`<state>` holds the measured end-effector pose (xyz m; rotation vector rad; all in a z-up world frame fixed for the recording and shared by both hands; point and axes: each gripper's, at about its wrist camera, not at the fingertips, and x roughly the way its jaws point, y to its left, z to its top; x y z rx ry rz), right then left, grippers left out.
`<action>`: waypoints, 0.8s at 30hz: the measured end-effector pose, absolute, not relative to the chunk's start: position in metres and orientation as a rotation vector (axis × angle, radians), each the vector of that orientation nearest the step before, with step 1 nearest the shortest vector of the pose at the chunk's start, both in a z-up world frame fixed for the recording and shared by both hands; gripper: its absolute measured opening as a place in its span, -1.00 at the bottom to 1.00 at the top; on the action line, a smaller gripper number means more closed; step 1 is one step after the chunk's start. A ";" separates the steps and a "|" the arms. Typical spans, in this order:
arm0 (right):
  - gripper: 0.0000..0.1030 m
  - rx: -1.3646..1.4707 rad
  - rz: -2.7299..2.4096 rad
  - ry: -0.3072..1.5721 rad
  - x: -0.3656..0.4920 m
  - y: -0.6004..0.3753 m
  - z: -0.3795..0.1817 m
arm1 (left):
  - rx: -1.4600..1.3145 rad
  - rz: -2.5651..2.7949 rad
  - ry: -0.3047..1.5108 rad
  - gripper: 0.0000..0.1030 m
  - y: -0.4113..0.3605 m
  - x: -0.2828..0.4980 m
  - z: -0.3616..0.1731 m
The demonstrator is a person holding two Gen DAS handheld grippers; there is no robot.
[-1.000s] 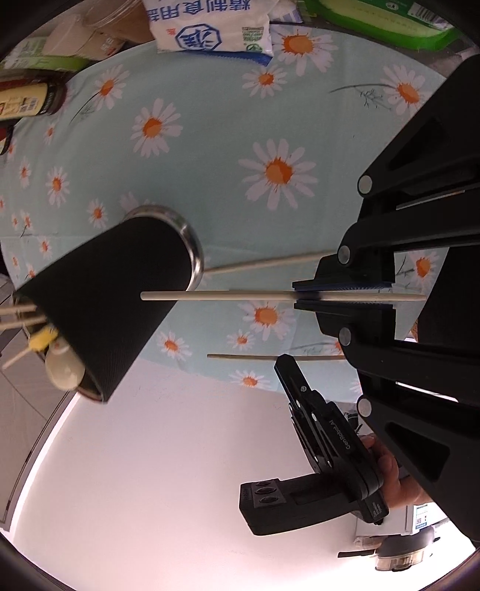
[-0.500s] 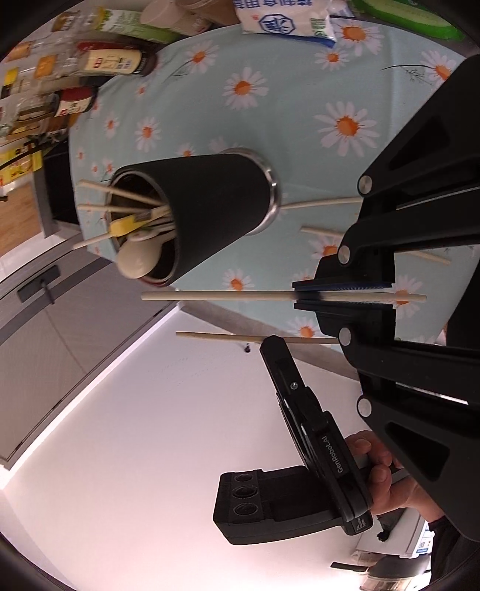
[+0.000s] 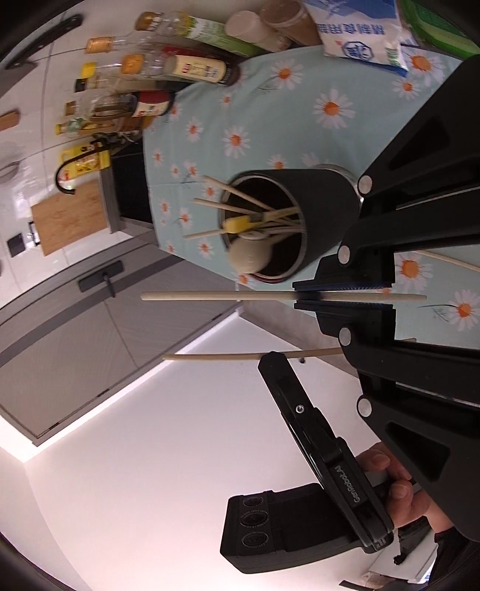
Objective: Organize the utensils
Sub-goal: 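Lift the chopstick with the left tool over the holder while the right tool carries its chopstick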
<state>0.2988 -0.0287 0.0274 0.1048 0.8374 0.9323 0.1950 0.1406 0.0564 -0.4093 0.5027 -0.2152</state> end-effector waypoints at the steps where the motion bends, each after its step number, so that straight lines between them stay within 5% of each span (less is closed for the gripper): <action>1: -0.89 0.107 0.925 0.816 0.301 -0.030 0.030 | -0.403 -0.219 0.476 -0.93 0.140 0.198 0.061; 24: -0.89 0.227 0.833 0.589 0.361 -0.032 0.057 | -0.357 -0.157 0.227 -0.93 0.151 0.254 0.085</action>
